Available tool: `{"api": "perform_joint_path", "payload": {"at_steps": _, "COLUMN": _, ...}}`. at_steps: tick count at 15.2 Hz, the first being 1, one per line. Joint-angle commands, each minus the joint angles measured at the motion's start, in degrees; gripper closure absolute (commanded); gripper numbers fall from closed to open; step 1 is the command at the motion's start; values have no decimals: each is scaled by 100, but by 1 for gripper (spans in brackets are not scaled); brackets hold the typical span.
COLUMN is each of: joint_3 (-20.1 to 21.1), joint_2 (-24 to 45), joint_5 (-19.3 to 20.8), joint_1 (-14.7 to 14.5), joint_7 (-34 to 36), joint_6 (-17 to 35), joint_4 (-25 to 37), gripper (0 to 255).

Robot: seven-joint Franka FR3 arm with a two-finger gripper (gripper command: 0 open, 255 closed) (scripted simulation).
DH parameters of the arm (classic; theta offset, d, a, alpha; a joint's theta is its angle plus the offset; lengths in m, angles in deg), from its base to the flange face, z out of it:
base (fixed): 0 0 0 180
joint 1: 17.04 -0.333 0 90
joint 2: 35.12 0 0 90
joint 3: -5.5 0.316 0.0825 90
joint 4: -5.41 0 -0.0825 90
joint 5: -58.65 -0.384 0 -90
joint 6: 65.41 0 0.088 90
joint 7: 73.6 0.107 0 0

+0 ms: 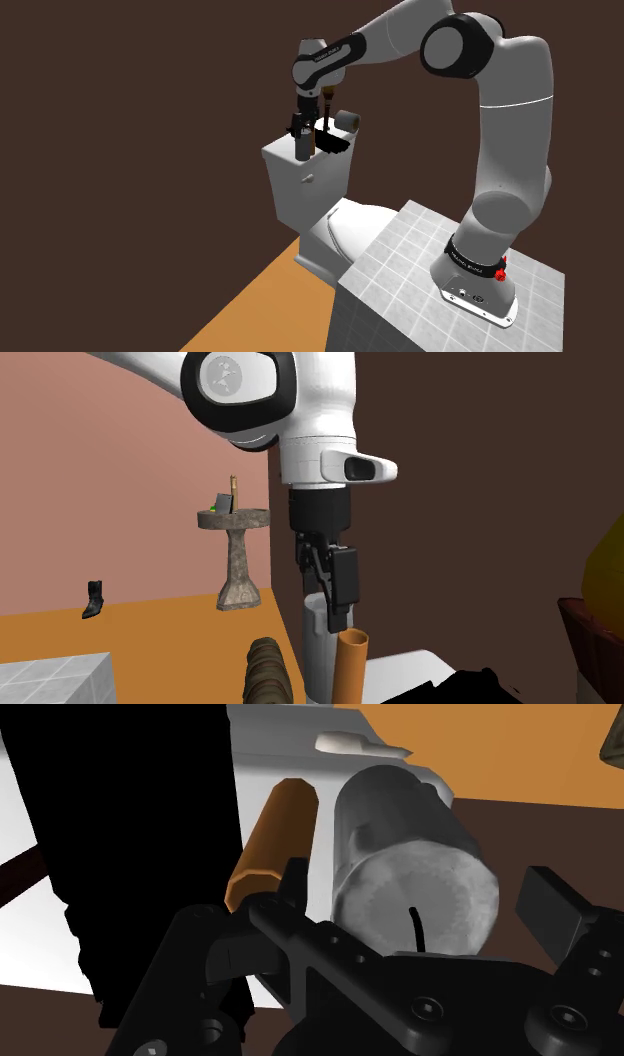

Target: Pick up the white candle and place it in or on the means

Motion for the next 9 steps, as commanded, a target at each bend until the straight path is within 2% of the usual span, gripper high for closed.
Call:
{"api": "perform_joint_path", "payload": {"at_steps": 1, "joint_3": -4, "joint_2": 47, "joint_5": 1, "joint_1": 1, "joint_7": 12, "joint_6": -27, "joint_4": -72, "gripper": 0}}
{"api": "perform_joint_path", "payload": {"at_steps": 2, "joint_3": -4, "joint_2": 47, "joint_5": 1, "joint_1": 2, "joint_7": 12, "joint_6": -27, "joint_4": -72, "gripper": 0}}
{"api": "perform_joint_path", "payload": {"at_steps": 3, "joint_3": -2, "joint_2": 57, "joint_5": 1, "joint_1": -2, "joint_7": 17, "joint_6": -25, "joint_4": -63, "gripper": 255}}
{"api": "perform_joint_path", "payload": {"at_steps": 9, "joint_3": 6, "joint_2": 13, "joint_5": 1, "joint_1": -23, "joint_7": 43, "joint_6": 77, "joint_4": -204, "gripper": 255}}
